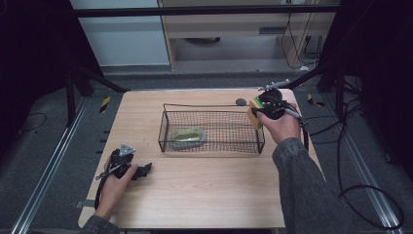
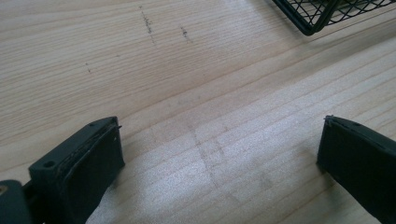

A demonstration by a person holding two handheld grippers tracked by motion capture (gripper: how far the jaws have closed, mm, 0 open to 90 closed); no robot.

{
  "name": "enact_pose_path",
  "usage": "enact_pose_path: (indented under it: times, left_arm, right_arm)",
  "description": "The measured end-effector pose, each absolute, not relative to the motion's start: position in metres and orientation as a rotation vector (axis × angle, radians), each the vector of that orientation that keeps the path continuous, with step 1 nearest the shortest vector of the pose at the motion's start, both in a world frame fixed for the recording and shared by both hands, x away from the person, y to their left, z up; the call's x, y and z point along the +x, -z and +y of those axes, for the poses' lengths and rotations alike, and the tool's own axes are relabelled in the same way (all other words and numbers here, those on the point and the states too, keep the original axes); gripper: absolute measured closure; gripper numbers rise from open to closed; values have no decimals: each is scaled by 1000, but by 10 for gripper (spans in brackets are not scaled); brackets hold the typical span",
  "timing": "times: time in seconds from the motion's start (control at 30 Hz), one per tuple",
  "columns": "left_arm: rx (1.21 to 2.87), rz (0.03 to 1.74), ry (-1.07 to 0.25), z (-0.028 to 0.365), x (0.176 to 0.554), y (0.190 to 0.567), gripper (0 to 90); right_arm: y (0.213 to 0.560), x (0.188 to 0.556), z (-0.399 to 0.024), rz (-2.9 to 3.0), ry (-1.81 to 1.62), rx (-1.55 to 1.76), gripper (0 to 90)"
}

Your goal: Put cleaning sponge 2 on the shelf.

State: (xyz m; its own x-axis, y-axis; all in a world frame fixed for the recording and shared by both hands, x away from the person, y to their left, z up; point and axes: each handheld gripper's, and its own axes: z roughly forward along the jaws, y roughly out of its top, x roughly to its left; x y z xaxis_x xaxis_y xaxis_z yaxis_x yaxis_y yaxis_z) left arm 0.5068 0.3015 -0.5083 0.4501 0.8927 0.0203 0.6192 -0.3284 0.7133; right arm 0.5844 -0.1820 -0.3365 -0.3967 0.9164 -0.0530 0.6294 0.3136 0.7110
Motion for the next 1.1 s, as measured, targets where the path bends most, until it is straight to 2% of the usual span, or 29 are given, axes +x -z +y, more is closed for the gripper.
enact_pose_path:
  times: [0.33, 1.1]
  left_arm:
    - [2068, 1257, -551, 301, 507, 508, 0]
    - [2069, 1253, -550, 301, 508, 508, 0]
  right_arm:
    - [359, 595, -176, 2169, -804, 1378, 645]
    - [380, 599, -180, 2188, -761, 1424, 641]
